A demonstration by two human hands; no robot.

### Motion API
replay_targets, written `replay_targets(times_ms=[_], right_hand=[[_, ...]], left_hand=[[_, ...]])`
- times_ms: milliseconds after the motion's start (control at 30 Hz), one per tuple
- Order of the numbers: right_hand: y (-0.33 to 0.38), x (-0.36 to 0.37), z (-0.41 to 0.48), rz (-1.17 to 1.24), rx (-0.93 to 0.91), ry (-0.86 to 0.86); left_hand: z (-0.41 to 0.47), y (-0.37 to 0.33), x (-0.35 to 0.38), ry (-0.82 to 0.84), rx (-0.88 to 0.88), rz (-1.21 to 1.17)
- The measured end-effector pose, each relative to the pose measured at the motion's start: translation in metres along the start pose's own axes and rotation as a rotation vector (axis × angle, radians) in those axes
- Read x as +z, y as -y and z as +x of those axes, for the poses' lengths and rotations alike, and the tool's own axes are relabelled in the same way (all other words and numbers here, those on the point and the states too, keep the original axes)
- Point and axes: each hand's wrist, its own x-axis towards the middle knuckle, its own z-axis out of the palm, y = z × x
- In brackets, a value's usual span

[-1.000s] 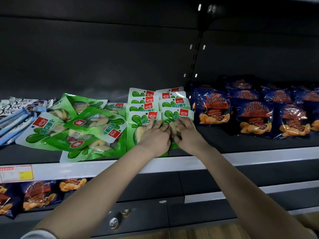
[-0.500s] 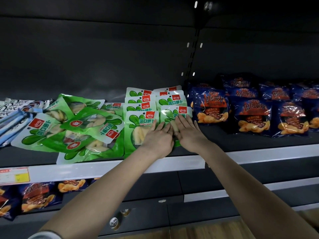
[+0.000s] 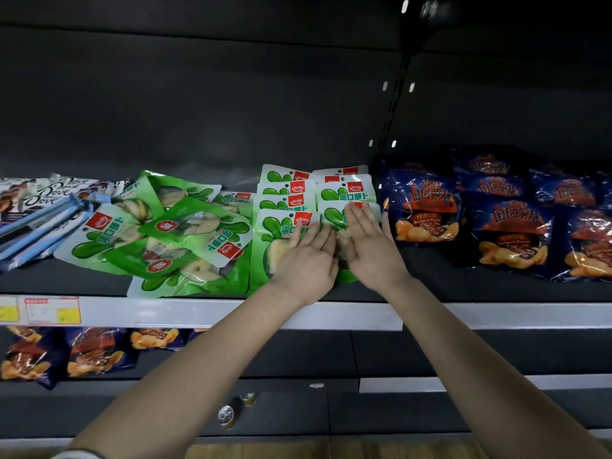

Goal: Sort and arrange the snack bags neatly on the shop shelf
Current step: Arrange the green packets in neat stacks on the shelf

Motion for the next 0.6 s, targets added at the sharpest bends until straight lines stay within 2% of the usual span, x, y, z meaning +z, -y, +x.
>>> replay_targets(times_ms=[267,600], right_hand=[[0.052,0.0,0.025,0.048,-0.169,-0.062],[0.117,0.02,0.051,0.102,-0.249,-0.029]], left_hand=[[-0.025,0.033,-0.016,-0.019,-0.217,0.025],[-0.072,0.104,-0.031,-0.021,-0.409,0.118]])
